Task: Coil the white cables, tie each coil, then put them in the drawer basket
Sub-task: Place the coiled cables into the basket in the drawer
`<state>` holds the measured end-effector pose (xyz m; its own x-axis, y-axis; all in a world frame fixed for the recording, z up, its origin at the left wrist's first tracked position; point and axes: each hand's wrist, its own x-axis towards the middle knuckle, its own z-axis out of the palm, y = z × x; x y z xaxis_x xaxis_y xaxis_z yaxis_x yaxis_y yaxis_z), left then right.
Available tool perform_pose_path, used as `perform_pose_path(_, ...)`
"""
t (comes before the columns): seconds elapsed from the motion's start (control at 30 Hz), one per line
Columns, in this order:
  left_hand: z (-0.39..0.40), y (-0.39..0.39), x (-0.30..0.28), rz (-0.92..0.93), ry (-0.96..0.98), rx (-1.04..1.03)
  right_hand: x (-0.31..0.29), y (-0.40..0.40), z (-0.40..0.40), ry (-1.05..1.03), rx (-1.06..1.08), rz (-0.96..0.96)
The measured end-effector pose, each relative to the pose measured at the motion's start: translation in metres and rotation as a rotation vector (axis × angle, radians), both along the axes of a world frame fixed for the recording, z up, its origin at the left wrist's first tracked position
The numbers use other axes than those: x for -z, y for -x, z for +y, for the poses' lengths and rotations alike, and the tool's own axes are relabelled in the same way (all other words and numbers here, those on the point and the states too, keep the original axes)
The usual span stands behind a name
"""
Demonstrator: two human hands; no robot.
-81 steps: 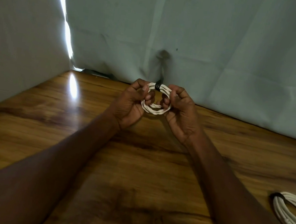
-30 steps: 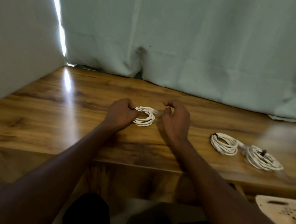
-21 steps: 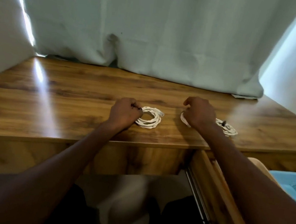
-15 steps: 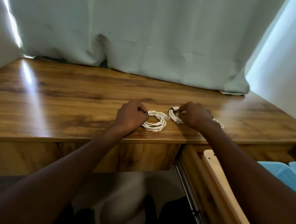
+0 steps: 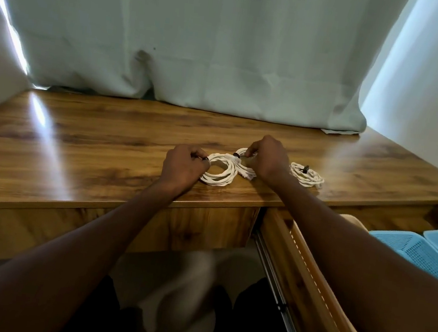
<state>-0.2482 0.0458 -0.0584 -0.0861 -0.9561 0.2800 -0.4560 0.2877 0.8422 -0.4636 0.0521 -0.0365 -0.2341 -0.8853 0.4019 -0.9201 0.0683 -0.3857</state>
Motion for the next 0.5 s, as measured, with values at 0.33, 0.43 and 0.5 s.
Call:
perform_pose_path(0.33, 0.052, 0.066, -0.019, 0.274, 0.037, 0.243, -0.051, 0.06, 0.076, 0.42, 0.161, -0.308)
perform_pose_path(0.43, 0.086, 0.115, -0.025, 0.127, 0.082, 0.399, -0.051, 0.101, 0.131, 0.398, 0.267, -0.337)
perform_pose_path(0.5, 0.111, 0.147, -0.024, -0.036, 0.092, 0.519, -0.045, 0.13, 0.17, 0.322, 0.37, -0.32)
